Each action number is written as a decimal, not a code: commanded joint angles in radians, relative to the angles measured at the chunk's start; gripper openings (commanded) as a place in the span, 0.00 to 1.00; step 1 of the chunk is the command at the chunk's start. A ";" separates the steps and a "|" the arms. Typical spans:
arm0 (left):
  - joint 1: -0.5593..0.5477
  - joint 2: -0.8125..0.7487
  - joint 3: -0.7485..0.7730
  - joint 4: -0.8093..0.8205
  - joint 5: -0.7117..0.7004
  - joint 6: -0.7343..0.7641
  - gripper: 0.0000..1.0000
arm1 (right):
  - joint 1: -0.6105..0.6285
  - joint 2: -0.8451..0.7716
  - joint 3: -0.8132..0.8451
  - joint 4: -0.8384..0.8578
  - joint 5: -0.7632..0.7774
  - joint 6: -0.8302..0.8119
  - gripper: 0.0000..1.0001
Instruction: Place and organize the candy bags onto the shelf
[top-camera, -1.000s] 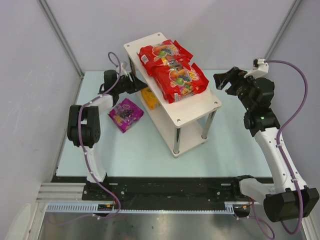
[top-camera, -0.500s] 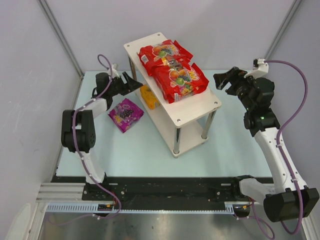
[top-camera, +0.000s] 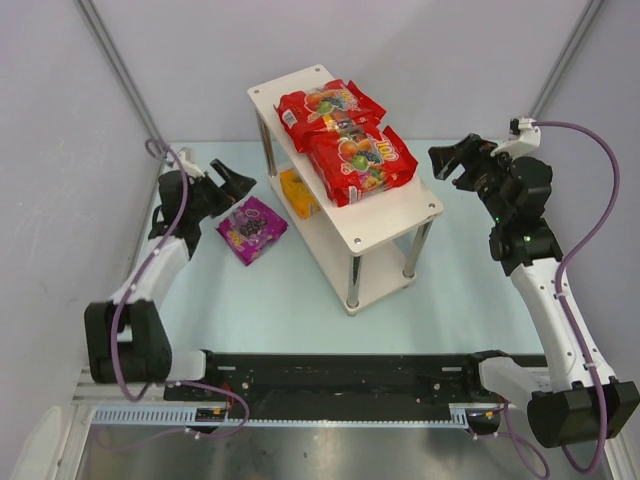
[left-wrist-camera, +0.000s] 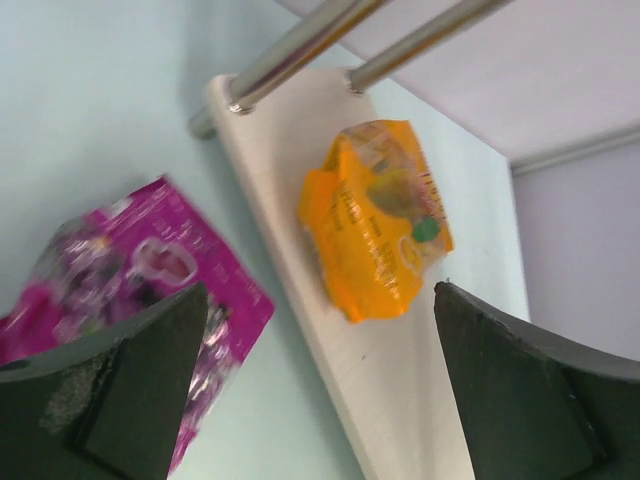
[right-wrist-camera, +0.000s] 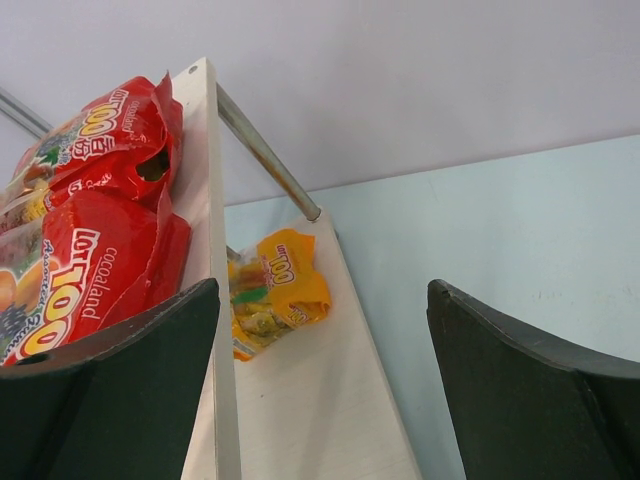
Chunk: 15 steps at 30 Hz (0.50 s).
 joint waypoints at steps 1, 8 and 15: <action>0.001 -0.213 -0.095 -0.288 -0.277 0.036 1.00 | -0.007 -0.032 0.005 0.017 -0.004 0.001 0.89; 0.003 -0.370 -0.246 -0.415 -0.414 0.039 1.00 | -0.004 -0.035 0.003 0.013 -0.014 0.011 0.89; 0.001 -0.306 -0.347 -0.329 -0.371 0.007 1.00 | -0.006 -0.038 0.005 0.011 -0.017 0.007 0.89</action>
